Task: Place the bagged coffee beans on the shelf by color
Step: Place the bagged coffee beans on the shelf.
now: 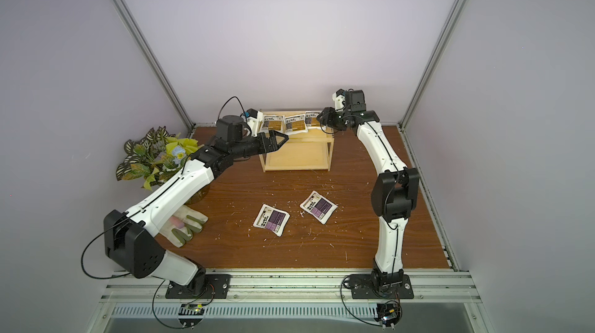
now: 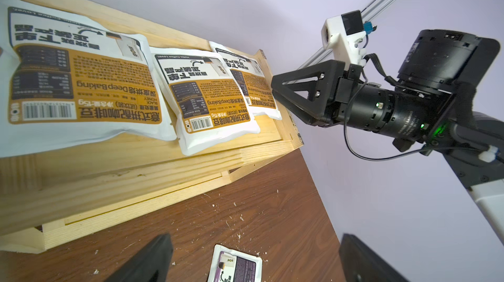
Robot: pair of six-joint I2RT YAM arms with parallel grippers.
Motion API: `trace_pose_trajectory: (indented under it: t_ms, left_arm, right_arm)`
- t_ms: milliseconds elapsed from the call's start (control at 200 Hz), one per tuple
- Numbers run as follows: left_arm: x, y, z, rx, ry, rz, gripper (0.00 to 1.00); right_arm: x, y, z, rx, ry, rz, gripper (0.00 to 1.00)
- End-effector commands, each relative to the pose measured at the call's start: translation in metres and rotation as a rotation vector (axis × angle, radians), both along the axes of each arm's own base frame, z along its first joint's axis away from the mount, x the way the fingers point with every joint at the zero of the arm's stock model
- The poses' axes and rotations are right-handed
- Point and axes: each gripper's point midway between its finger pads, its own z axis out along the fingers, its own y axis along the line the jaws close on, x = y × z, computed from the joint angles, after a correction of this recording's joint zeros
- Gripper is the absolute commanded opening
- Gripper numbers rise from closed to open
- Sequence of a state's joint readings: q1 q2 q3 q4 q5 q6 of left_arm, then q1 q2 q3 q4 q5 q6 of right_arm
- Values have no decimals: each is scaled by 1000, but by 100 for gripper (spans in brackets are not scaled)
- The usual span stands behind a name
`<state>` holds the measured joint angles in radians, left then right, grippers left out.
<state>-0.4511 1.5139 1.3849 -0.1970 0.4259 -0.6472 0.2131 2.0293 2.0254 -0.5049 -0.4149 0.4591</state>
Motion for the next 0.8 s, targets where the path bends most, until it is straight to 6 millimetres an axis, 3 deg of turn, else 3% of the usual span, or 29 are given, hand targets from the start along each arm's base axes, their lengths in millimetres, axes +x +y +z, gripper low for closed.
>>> trace_pose_trajectory:
  t_ms: [0, 340, 520, 796]
  left_arm:
    - [-5, 2, 16, -28, -43, -8, 100]
    - [-3, 4, 19, -20, -57, 3, 100]
    - [-2, 7, 22, -14, -67, 16, 99]
    - [-4, 13, 21, -9, -73, 49, 100]
  right_arm:
    - [-3, -16, 41, -25, -93, -52, 54]
    - [-23, -1, 75, 40, -150, 3, 54]
    - [-28, 20, 72, 45, -146, 40, 54]
    - [-20, 69, 55, 25, -120, 104, 55]
